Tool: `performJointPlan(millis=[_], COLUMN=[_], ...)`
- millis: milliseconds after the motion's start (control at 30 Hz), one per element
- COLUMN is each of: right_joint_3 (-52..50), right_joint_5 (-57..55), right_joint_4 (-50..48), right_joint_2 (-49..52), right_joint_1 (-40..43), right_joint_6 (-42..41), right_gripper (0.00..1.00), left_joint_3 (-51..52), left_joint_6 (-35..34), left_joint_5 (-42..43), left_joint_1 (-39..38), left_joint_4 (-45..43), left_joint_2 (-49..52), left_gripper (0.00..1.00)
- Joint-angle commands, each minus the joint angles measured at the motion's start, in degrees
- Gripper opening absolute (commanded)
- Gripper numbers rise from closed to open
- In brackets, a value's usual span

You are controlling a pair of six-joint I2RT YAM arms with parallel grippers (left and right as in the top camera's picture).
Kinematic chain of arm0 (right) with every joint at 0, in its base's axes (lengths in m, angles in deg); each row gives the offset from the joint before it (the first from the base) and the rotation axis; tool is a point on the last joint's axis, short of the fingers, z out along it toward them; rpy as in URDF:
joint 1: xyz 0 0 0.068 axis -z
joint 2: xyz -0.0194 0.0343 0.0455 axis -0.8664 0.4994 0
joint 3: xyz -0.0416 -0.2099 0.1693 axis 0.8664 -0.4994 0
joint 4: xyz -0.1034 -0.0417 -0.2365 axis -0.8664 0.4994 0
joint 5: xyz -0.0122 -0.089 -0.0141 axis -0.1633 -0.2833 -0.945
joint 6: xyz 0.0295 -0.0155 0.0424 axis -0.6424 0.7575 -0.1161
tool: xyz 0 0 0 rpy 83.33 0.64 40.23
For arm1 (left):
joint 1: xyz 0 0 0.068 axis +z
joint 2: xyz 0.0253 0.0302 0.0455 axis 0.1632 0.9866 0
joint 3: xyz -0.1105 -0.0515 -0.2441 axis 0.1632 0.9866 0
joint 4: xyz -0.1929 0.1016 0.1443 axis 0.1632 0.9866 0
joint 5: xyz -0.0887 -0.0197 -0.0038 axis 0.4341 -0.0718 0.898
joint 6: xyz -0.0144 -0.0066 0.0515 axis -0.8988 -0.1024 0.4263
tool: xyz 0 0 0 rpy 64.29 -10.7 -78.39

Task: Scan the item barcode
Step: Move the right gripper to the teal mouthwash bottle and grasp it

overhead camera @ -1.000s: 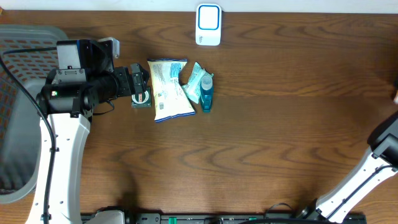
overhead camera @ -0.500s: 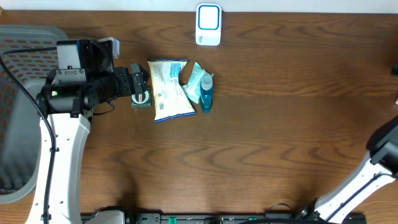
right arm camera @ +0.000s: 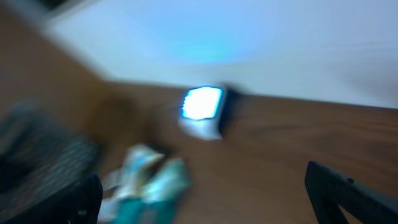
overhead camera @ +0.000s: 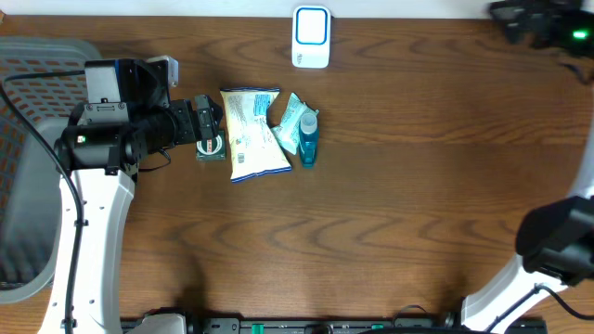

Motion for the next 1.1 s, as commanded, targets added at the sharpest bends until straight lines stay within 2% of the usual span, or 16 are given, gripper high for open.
performJointPlan(millis=[0, 167, 267, 433, 500, 667, 733, 800, 900, 1067], right_joint_3=[-0.04, -0.04, -0.04, -1.18, -2.08, -2.89, -2.93, -3.72, -5.44, -10.80], right_joint_5=[11.67, 4.85, -9.81, -41.46, -45.70, -46.42, -48.65, -49.92, -53.96, -66.58], right_joint_4=[0.63, 1.33, 3.10, 6.73, 7.10, 7.72, 7.65, 7.19, 6.97, 6.86], right_joint_2=[0.42, 0.42, 0.42, 0.44, 0.44, 0.44, 0.44, 0.44, 0.44, 0.44], right_joint_1=[-5.92, -15.10, -21.14, -31.69, -35.10, -42.38, -44.83, -46.86, -48.89, -51.19], right_joint_6=[-0.44, -0.50, -5.25, -21.59, -23.19, -22.16, -21.00, -21.03, -22.62, -33.14], right_gripper=[0.99, 0.99, 0.99, 0.99, 0.99, 0.99, 0.85, 0.79, 0.79, 0.86], left_joint_3=[-0.09, -0.09, -0.09, -0.09, -0.09, -0.09, -0.09, -0.09, -0.09, -0.09], left_joint_6=[0.94, 0.94, 0.94, 0.94, 0.94, 0.94, 0.94, 0.94, 0.94, 0.94], left_joint_5=[-0.42, -0.42, -0.42, -0.42, -0.42, -0.42, -0.42, -0.42, -0.42, -0.42], left_joint_1=[-0.07, -0.07, -0.07, -0.07, -0.07, -0.07, -0.07, -0.07, -0.07, -0.07], left_joint_4=[-0.04, -0.04, -0.04, -0.04, -0.04, -0.04, -0.04, -0.04, -0.04, -0.04], left_joint_2=[0.15, 0.15, 0.15, 0.15, 0.15, 0.15, 0.15, 0.15, 0.15, 0.15], left_gripper=[0.98, 0.98, 0.98, 0.98, 0.98, 0.98, 0.98, 0.97, 0.98, 0.98])
